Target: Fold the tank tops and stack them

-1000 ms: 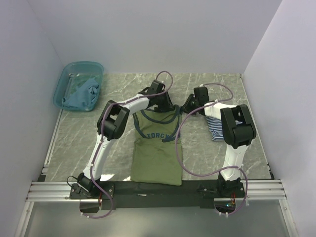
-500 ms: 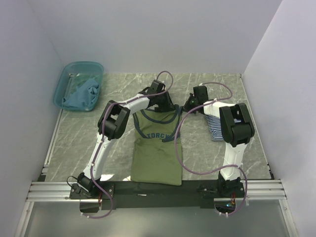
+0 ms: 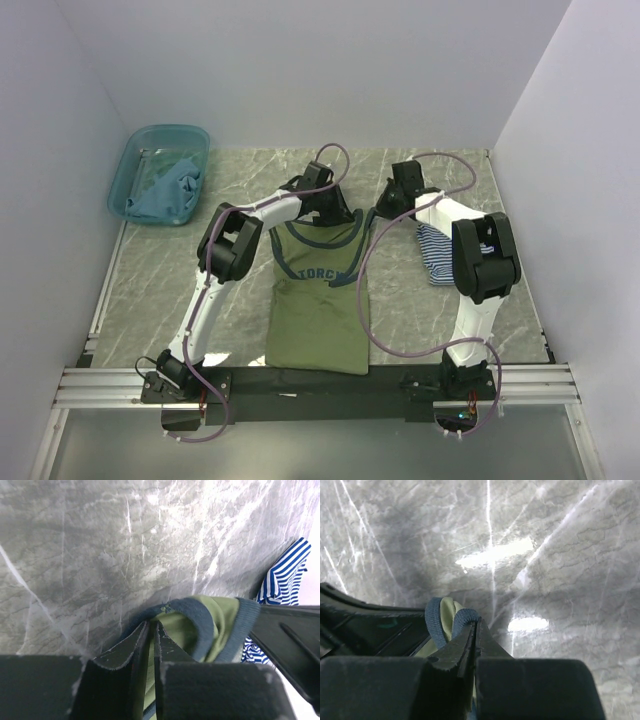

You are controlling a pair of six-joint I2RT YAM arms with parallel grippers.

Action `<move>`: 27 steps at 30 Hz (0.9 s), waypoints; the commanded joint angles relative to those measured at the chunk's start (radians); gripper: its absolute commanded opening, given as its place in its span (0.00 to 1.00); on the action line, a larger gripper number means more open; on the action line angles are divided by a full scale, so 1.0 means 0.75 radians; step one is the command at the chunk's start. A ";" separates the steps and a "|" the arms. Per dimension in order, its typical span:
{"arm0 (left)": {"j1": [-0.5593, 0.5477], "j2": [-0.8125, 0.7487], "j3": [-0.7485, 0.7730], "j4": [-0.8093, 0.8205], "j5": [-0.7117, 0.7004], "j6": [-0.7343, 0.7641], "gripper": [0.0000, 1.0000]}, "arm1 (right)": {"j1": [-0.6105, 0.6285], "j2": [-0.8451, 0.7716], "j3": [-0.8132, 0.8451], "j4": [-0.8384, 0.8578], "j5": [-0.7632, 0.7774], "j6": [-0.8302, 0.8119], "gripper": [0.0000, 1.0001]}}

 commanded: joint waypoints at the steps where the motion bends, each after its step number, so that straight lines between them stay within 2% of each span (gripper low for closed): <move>1: 0.017 -0.005 -0.010 -0.025 -0.060 0.047 0.14 | 0.017 -0.075 0.097 -0.106 0.091 -0.063 0.00; 8: 0.021 -0.013 -0.008 -0.037 -0.087 0.059 0.14 | 0.072 -0.012 0.256 -0.264 0.255 -0.139 0.00; 12: 0.025 -0.050 -0.029 -0.047 -0.158 0.074 0.14 | 0.131 0.037 0.348 -0.390 0.426 -0.184 0.00; 19: 0.038 -0.119 -0.053 -0.043 -0.193 0.080 0.14 | 0.180 0.060 0.410 -0.462 0.613 -0.229 0.00; 21: 0.036 -0.152 -0.088 0.010 -0.152 0.084 0.17 | 0.186 0.060 0.408 -0.456 0.619 -0.241 0.00; 25: 0.036 -0.193 -0.147 0.110 -0.044 0.082 0.32 | 0.188 0.070 0.412 -0.454 0.595 -0.251 0.00; 27: 0.032 -0.195 -0.156 0.159 0.005 0.086 0.36 | 0.186 0.068 0.410 -0.442 0.568 -0.249 0.00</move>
